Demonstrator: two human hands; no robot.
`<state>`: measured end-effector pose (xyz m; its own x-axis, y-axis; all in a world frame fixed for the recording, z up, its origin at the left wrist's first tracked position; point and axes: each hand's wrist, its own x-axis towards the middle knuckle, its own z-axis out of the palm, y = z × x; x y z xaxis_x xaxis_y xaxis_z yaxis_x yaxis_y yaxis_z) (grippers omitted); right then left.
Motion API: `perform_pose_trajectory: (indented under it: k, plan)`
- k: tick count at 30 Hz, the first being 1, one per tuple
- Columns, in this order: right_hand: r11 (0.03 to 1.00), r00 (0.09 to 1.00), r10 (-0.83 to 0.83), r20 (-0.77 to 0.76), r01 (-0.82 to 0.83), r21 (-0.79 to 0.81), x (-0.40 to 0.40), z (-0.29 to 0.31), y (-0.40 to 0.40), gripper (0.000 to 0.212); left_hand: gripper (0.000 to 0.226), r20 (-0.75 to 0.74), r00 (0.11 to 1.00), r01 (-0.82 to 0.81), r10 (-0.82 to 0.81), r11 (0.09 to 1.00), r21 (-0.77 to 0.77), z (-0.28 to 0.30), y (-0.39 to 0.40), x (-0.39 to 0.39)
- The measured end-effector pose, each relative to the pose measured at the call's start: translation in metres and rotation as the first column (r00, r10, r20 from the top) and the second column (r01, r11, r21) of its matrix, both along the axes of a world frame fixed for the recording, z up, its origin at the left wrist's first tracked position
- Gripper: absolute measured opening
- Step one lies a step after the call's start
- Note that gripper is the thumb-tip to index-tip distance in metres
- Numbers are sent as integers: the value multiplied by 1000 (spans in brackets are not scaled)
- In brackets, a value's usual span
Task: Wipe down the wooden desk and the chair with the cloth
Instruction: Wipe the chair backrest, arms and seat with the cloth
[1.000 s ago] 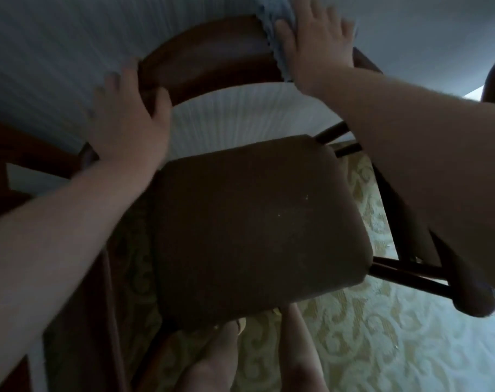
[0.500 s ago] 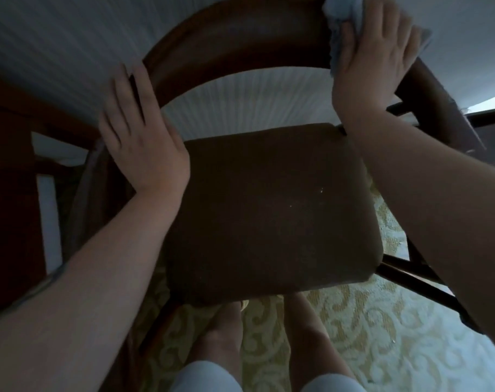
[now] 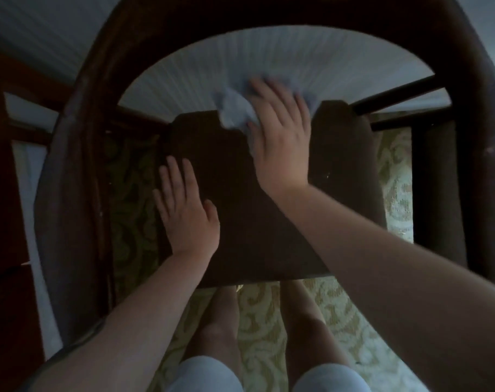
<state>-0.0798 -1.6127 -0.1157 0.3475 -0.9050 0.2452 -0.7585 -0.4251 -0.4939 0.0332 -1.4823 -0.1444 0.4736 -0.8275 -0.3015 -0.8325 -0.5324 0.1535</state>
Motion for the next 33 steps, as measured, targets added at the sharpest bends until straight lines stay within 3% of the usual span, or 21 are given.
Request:
perform_pose_trajectory:
  k: [3,5,9,13,14,15,17,18,20,21,24,25,26,28,29,30,31,33]
  plan:
    - [945,995,-73,-73,92,313,-32,-42,66,33,74,-56,997,-36,44,991,130,-27,33,-9]
    - [906,992,-42,-119,88,415,-35,-60,87,35,71,-82,986,-125,143,974,189,-44,49,-14]
    - [907,972,152,-182,-64,415,-20,-84,99,39,68,-82,888,-422,453,872,248,-74,78,-15]
    - [838,865,438,-244,-295,458,-3,-114,117,43,68,-71,857,-494,510,853,168,-94,98,-15]
    - [803,798,532,-281,-371,467,-3,-120,126,45,66,-85,836,-530,542,838,132,-98,100,-15]
    - [731,669,666,-330,-497,467,-6,-126,138,49,64,-100,795,-589,598,801,101,-101,103,-13]
    - [429,263,888,-378,-770,473,-21,-133,153,54,59,-147,716,-686,682,727,28,-109,114,-8]
    - [285,120,926,-359,-846,451,-31,-137,149,56,57,-195,699,-703,688,711,-9,-113,121,-5]
    - [168,43,938,-343,-924,343,-38,-146,129,55,56,-291,689,-706,664,705,-64,-117,131,-4]
    - [207,85,929,-360,-926,315,-34,-149,121,55,56,-310,680,-716,665,693,-84,-119,132,-5]
    - [619,452,772,-447,-694,368,1,-139,147,60,57,-368,558,-818,744,568,-93,-117,118,-7]
    - [670,500,737,-456,-630,392,13,-133,166,63,57,-406,476,-869,780,488,-82,-116,113,-6]
    - [644,479,763,-434,-626,440,22,-131,183,67,56,-445,387,-915,807,396,-78,-117,110,-3]
    - [422,245,888,-388,-768,481,31,-131,185,65,60,-548,249,-967,799,233,-100,-117,107,3]
    - [318,138,910,-390,-836,446,34,-134,168,62,61,-587,218,-976,780,190,-110,-118,108,3]
    - [295,126,908,-401,-870,395,38,-138,147,59,60,-618,207,-978,759,174,-113,-117,108,1]
    - [387,223,885,-409,-841,378,40,-142,129,57,58,-638,196,-980,745,168,-105,-117,108,-1]
    - [758,621,652,-435,-522,391,34,-145,109,55,62,-662,168,-985,730,148,-87,-118,108,-3]
